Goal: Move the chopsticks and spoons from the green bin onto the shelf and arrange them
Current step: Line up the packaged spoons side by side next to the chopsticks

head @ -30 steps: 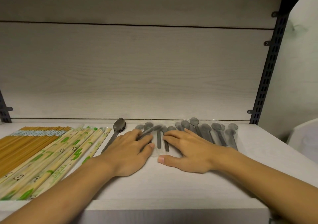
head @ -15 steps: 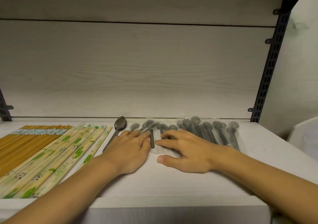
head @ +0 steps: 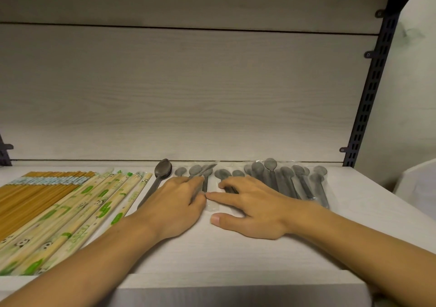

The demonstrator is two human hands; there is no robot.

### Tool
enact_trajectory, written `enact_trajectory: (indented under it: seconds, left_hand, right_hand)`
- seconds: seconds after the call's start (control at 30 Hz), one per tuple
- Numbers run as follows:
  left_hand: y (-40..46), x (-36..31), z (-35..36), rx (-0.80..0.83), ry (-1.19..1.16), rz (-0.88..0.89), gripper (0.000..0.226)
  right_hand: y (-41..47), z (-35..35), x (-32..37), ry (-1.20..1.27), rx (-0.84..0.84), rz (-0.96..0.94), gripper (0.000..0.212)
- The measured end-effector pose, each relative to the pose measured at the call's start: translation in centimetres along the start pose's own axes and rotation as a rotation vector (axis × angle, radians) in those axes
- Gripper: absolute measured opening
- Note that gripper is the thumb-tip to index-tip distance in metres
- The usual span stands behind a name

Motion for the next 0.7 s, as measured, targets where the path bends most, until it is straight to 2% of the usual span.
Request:
enact_trajectory:
  seconds: [0.13,0.2,0.37,0.5,0.6,0.7]
  left_hand:
    - [0.1,0.2,-0.2,-0.010,-0.037,-0.005,0.034]
    - [0.1,0.1,-0.4,-0.057,-0.007,-0.005,0.039]
    - [0.4,0.0,-0.6,-0.199,0.038,0.022,0.040]
    - [0.7,0.3,-1.1,-0.252,-0.049,-0.072,0.048]
    - [1.0,0.9,-1.0,-0.211,-0.042,-0.146,0.037]
    - [0.8,0.8,-0.6,-0.131,0.068,-0.131,0.037]
  right_hand:
    - [0.3,0.0,0.5,-0.015,0.038,0.053,0.071]
    - [0.2,-0.1,0.7,-0.002,0.033,0.055,0.066]
    - [-0.1,-0.1,0.5,0.014,-0.012,0.023,0.066]
    - [-0.2,-0.1,0.2,0.017,-0.039,0.008,0.069]
    - [-0.2,-0.1,0.2,0.034,-0.062,0.001,0.071]
    - [-0.4,-0.5,0.6,0.030,-0.130,-0.033,0.068]
Point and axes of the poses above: each hand's wrist, its own y-axis towards the middle knuckle, its own z-axis out of the palm, x = y × z, the point moved 2 cm from there along y, towards the middle knuckle, and after that the axes turned 12 degrees about y, right-handed, at the moved point
